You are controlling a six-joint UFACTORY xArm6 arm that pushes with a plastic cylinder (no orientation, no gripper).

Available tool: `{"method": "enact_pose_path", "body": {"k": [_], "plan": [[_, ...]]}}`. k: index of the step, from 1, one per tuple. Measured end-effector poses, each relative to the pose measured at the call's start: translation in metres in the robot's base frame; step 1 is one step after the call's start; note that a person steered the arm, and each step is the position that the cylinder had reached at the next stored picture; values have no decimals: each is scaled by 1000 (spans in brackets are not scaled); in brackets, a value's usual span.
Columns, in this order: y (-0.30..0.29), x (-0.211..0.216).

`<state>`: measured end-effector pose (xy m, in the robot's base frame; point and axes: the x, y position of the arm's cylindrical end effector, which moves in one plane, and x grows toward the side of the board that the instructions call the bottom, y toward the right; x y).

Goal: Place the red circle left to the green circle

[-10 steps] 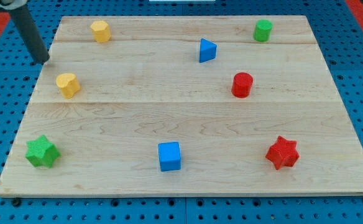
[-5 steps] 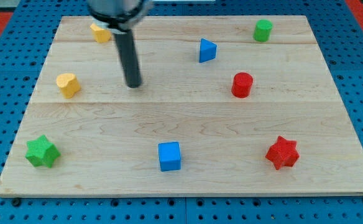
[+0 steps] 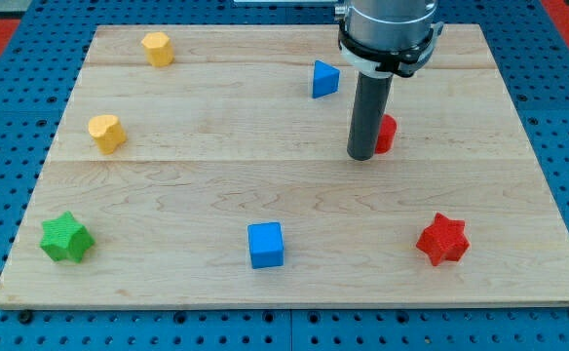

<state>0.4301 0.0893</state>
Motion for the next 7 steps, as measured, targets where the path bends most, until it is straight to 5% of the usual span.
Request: {"method": "enact_pose_path", "body": {"k": [2,3,6,7], "plan": [[63,-32],[65,-5],[52,-103],[77,-75]]}}
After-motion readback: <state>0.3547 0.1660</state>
